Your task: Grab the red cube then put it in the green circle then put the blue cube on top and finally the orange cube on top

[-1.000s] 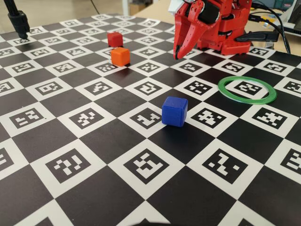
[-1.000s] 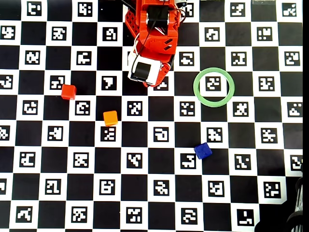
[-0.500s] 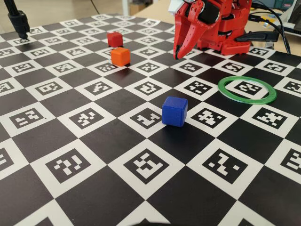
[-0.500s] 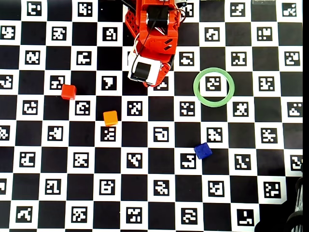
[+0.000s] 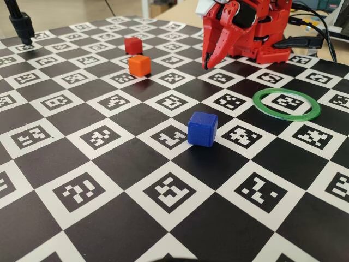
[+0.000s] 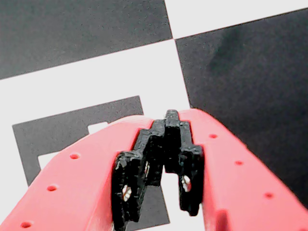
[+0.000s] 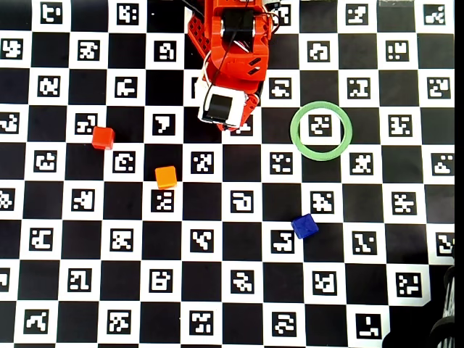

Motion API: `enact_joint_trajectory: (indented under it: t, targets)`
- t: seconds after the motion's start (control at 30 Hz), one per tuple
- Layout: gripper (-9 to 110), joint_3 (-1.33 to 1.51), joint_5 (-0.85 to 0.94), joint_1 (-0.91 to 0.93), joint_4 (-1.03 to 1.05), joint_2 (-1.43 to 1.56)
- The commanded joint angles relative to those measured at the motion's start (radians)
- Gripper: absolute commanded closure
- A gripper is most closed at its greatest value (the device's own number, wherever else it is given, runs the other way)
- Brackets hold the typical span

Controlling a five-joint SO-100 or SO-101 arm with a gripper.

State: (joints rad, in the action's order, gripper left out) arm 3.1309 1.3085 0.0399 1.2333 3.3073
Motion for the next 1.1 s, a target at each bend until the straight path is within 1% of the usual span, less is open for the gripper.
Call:
enact_joint_trajectory:
  t: [0.0,0.07,0.13,0.33,0.6,0.67,0.77,0.93,1.07]
  targets:
    - [107,-0.037,-0.104,-0.009,-0.103,-0.114]
    - [107,-0.189,-0.187,0.0,-0.135,-0.293]
    - [107,-0.357,-0.264,0.012,-0.11,-0.439]
    - [107,-0.825,-0.394,0.077,0.095,-0.735]
    - [107,-1.281,-0.531,0.163,0.43,-0.986]
    - [106,-1.355,-0.552,0.204,0.46,-1.028]
    - [106,-1.425,-0.546,0.265,0.483,-1.088]
    - [106,-1.506,-0.472,0.385,0.531,-1.212]
    - [106,-1.549,-0.416,0.502,0.522,-1.292]
